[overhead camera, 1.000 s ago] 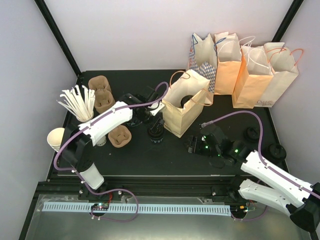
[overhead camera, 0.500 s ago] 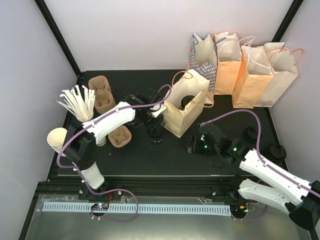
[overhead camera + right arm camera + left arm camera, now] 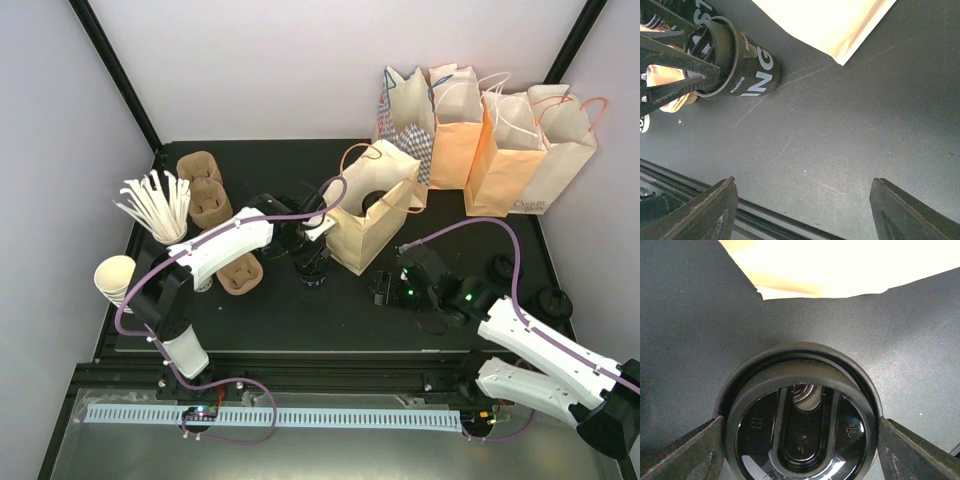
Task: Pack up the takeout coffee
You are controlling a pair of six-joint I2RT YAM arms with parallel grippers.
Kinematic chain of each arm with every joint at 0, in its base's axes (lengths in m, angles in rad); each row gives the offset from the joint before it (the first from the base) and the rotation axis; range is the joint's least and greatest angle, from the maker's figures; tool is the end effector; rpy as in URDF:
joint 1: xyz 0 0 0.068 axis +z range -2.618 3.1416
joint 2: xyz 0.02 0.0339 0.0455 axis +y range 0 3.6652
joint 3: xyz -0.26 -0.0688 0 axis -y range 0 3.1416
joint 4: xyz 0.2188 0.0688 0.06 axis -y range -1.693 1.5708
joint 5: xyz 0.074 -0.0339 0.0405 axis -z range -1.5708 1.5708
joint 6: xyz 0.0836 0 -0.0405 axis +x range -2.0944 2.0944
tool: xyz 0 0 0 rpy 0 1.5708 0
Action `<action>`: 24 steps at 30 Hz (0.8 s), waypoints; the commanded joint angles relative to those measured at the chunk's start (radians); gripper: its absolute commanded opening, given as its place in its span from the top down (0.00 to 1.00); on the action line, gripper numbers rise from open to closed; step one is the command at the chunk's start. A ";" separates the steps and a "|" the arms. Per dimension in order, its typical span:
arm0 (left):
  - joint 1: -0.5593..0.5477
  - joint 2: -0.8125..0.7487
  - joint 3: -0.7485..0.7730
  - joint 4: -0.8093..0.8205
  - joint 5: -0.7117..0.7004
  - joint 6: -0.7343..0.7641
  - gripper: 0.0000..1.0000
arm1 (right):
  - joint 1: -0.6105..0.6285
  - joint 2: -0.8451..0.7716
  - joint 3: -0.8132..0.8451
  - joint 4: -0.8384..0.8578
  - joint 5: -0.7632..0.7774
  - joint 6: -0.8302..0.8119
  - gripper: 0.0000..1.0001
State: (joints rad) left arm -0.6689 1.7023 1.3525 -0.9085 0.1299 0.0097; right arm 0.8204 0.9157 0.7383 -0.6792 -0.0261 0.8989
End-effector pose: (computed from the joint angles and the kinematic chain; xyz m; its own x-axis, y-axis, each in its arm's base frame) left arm 0.2509 -0.2122 0.2033 -0.7402 0.5974 -0.3086 0.6534 0.7474 -0.1203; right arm 0.1285 0.1410 0.2211 -0.9021 0.1797 -0.3923 -0.0591 0.8491 0.5249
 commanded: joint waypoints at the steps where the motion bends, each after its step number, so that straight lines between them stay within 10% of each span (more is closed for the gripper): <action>1: -0.011 0.002 0.008 0.013 -0.025 0.017 0.20 | 0.002 -0.002 0.017 0.006 0.005 0.004 0.25; 14: -0.017 -0.003 -0.003 -0.013 -0.122 -0.050 0.31 | 0.001 0.015 0.002 0.066 -0.040 0.044 0.25; 24: -0.016 -0.023 0.031 -0.118 -0.085 -0.515 0.36 | 0.001 0.144 -0.200 0.672 -0.274 0.330 0.36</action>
State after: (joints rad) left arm -0.6846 1.6943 1.3552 -0.9417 0.0372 -0.2726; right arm 0.8204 1.0126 0.6201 -0.3450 -0.1978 1.0664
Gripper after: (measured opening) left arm 0.742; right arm 0.679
